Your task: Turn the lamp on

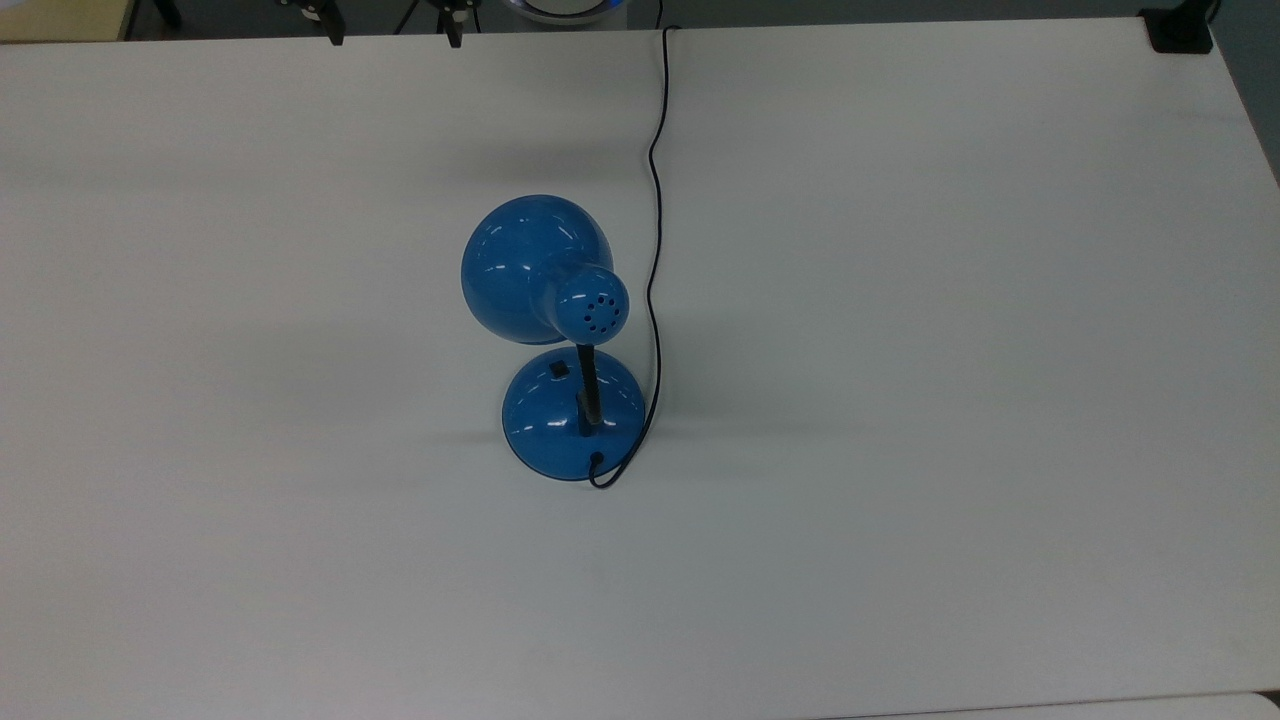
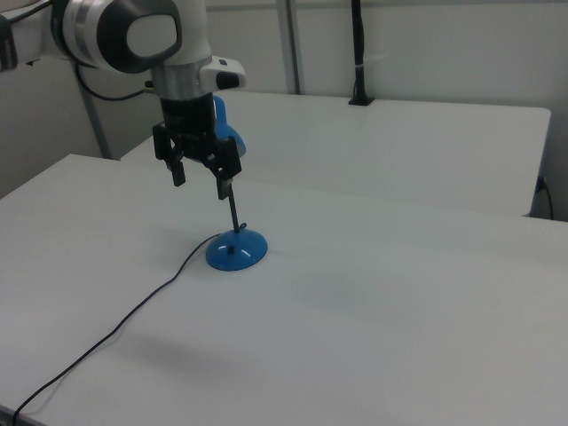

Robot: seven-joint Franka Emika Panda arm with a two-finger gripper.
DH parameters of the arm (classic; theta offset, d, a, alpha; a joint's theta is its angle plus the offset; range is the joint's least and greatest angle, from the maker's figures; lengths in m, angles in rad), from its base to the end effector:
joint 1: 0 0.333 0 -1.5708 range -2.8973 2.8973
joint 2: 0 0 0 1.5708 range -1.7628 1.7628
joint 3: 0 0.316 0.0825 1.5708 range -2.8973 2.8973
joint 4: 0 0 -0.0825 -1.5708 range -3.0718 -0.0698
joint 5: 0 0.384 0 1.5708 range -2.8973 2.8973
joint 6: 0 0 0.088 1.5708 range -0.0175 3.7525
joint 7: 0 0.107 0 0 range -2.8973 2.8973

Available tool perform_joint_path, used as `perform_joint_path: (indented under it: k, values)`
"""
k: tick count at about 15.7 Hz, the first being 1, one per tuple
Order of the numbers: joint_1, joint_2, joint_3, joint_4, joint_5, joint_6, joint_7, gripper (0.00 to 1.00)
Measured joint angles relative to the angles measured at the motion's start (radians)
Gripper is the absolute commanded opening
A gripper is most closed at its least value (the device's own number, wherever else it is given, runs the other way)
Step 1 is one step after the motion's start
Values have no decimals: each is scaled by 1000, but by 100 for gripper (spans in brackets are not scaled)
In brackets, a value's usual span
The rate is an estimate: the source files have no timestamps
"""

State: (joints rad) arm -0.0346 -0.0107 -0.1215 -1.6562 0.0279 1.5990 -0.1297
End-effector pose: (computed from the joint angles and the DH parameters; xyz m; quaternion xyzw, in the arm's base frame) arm 0.5449 -0.0831 0.5925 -0.9995 0.0139 0.0210 0.0178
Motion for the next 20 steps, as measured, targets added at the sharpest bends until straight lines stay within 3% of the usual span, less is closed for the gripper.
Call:
perform_joint_path:
  k: [11, 12, 14, 15, 16, 17, 20]
  values:
    - [0, 0, -1, 0, 0, -10, 0, 100]
    - [0, 0, -1, 0, 0, -11, 0, 92]
    - [0, 0, -1, 0, 0, -11, 0, 51]
    - [0, 1, -1, 0, 0, -11, 0, 23]
    - [0, 1, -1, 0, 0, -11, -7, 9]
    - [0, 2, -1, 0, 1, -11, -28, 0]
    - [0, 7, 0, 0, 33, -11, -106, 0]
